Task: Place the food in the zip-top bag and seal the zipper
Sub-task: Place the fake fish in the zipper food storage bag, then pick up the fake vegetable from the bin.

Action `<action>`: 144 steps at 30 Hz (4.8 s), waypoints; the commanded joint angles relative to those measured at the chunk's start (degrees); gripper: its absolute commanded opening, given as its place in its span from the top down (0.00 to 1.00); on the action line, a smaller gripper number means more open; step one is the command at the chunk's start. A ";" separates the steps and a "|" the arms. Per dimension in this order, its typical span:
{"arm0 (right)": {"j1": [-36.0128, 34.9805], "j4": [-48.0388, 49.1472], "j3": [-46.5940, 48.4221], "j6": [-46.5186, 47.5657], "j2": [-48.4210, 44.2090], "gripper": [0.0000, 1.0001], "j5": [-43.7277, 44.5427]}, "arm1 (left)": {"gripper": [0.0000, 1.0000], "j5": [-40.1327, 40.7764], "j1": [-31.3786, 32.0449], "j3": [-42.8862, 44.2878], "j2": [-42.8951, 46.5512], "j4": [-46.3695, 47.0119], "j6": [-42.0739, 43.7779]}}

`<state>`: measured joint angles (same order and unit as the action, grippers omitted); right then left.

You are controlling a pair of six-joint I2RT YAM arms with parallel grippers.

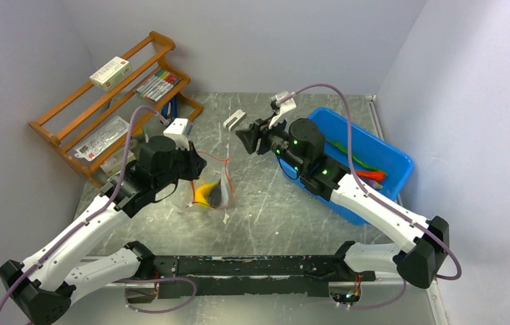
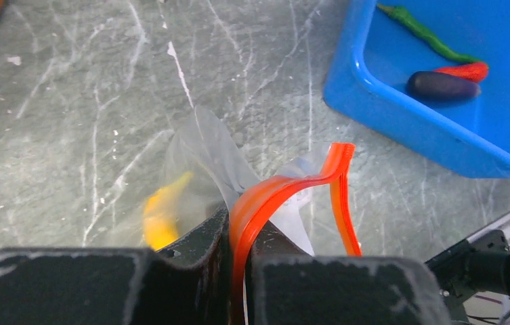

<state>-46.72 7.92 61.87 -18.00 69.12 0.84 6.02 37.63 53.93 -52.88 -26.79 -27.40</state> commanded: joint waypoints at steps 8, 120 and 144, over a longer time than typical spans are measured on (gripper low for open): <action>11.10 -18.89 4.71 21.78 3.22 0.54 17.38 | 0.93 3.82 -0.47 -0.13 2.63 -1.48 12.86; 42.25 -26.70 11.50 39.82 38.82 0.79 9.39 | 0.93 4.99 -0.54 -8.73 8.24 1.68 15.97; 22.08 -23.62 4.77 29.41 5.63 0.82 16.18 | 0.93 -0.43 -0.54 -5.70 8.06 3.21 11.65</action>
<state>-21.74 -18.44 67.85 14.44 81.34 18.57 8.32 37.58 45.47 -45.43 -26.83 -13.47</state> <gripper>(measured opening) 0.241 0.071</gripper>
